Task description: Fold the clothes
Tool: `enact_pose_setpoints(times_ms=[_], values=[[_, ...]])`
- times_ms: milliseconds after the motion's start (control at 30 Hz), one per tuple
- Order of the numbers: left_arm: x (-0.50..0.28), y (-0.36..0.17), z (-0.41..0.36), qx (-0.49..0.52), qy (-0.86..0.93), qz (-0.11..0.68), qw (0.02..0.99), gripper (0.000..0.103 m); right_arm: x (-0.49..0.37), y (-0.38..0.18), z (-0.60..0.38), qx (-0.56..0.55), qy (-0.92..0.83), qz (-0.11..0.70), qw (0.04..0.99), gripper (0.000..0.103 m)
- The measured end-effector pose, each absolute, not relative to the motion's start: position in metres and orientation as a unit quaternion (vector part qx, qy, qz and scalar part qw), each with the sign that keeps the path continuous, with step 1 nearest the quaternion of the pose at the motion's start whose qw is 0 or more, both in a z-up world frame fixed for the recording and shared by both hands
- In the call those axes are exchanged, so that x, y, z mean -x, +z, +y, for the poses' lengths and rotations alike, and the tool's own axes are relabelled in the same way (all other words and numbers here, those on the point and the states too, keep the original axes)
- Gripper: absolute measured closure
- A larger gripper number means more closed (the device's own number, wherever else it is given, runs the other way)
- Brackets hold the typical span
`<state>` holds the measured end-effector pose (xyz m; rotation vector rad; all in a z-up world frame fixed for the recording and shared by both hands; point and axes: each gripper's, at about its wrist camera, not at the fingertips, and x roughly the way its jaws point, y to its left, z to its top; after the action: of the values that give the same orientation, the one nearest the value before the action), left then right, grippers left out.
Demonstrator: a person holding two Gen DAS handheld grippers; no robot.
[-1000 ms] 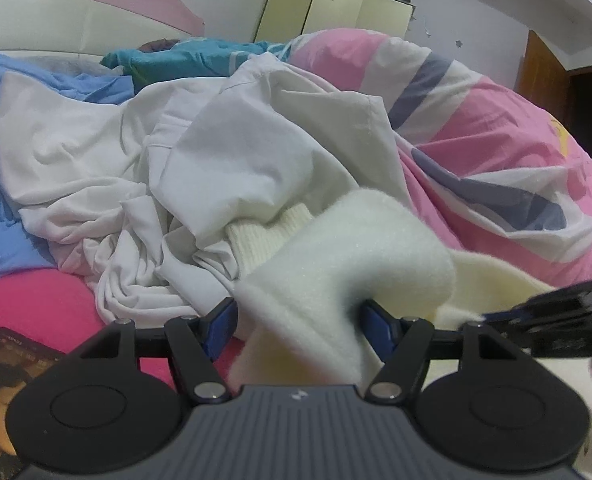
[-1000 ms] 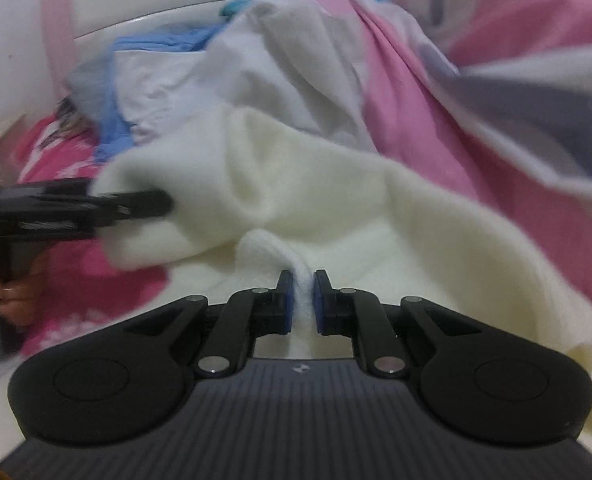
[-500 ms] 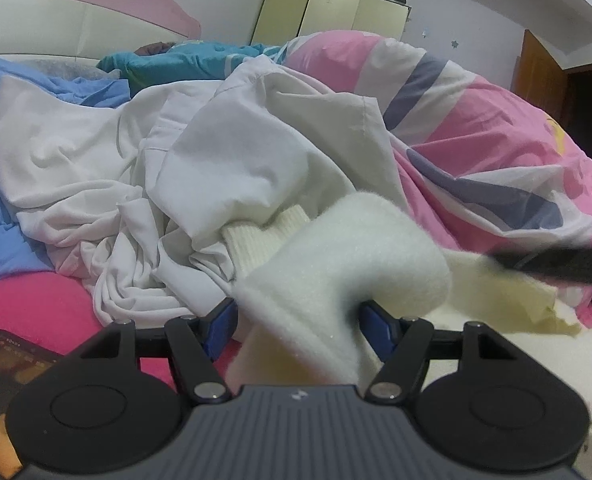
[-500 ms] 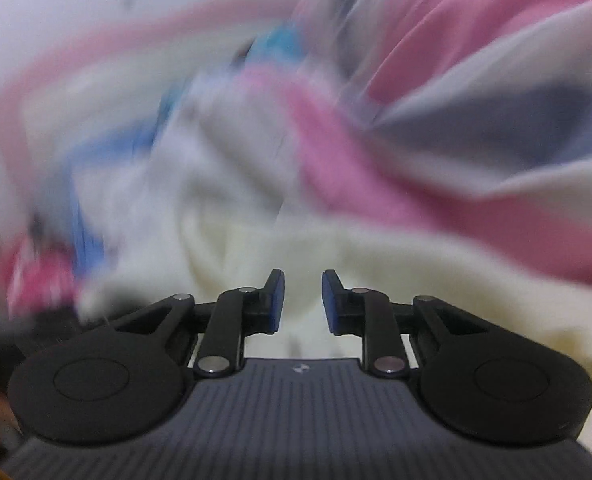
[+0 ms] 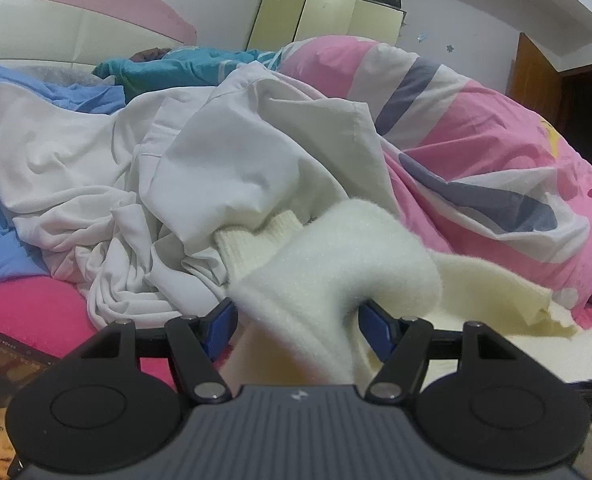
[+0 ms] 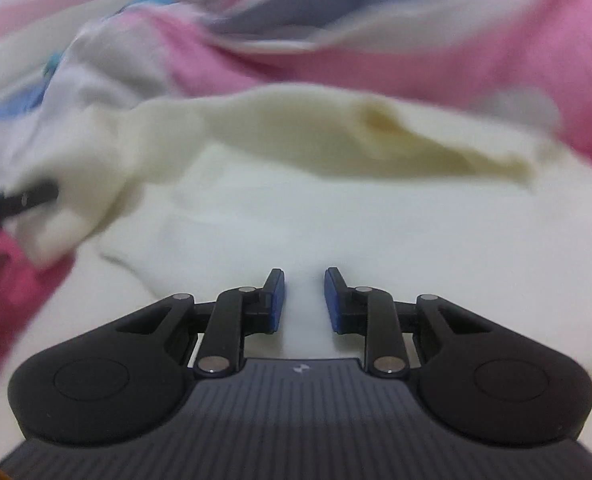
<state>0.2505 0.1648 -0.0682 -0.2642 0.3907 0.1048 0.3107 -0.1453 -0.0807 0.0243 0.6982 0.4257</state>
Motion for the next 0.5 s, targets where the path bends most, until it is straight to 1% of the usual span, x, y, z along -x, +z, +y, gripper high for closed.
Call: enact_pose_setpoints(times_ms=[100, 267, 333, 400, 433, 467, 500], values=[[-0.251, -0.069, 0.164, 0.127, 0.051, 0.193, 0.972, 0.035, -0.308, -0.081, -0.110, -0.016, 0.249, 0.329, 0.911, 0.082], [-0.250, -0.068, 0.163, 0.129, 0.046, 0.191, 0.972, 0.035, -0.316, -0.061, -0.117, -0.033, 0.255, 0.308, 0.916, 0.084], [-0.249, -0.068, 0.163, 0.131, 0.043, 0.190, 0.972, 0.035, -0.328, -0.056, -0.138, -0.046, 0.203, 0.301, 0.931, 0.083], [-0.249, -0.068, 0.160, 0.125, 0.040, 0.190, 0.973, 0.035, -0.348, -0.064, -0.155, -0.050, 0.154, 0.315, 0.935, 0.083], [-0.249, -0.068, 0.160, 0.123, 0.039, 0.190, 0.973, 0.035, -0.359, -0.078, -0.157, -0.037, 0.145, 0.341, 0.928, 0.083], [-0.248, -0.067, 0.159, 0.121, 0.037, 0.189, 0.974, 0.035, -0.363, -0.089, -0.155, -0.027, 0.151, 0.343, 0.927, 0.083], [-0.249, -0.067, 0.158, 0.118, 0.032, 0.190, 0.974, 0.035, -0.363, -0.086, -0.151, -0.010, 0.150, 0.343, 0.927, 0.083]])
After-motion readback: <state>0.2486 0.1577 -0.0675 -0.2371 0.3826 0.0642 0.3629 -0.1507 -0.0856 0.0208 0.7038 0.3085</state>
